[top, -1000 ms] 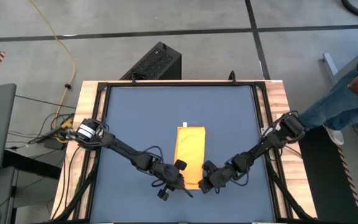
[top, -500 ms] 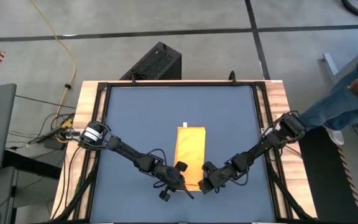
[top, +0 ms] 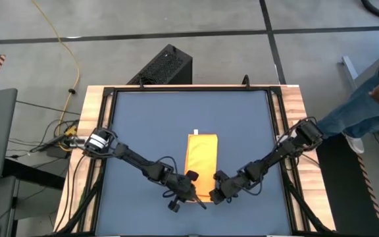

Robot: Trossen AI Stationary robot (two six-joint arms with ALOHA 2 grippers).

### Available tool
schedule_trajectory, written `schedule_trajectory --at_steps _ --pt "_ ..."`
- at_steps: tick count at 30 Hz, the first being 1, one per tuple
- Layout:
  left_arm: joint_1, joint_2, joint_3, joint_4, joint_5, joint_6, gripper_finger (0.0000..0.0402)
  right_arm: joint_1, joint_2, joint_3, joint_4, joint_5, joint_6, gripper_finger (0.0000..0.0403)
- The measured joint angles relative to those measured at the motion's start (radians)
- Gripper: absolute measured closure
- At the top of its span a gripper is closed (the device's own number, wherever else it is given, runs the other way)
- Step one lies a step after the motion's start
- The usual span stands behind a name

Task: Roll towel into tight, uniform cylinder
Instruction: Roll the orange towel

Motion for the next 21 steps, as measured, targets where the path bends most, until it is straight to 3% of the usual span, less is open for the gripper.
schedule_trajectory --at_steps 8,15,21 --pt "0.023 0.000 -0.001 -0.024 0.081 -0.019 0.0352 0.001 -0.024 0.000 -0.015 -0.017 -0.041 0.0300" --pt "0.031 0.000 -0.001 -0.029 0.110 -0.020 0.0352 0.002 -0.145 -0.002 -0.210 0.012 -0.112 0.0299" --pt "0.038 -0.001 -0.003 -0.027 0.129 -0.030 0.0352 0.039 -0.202 -0.001 -0.177 0.125 -0.381 0.0299"
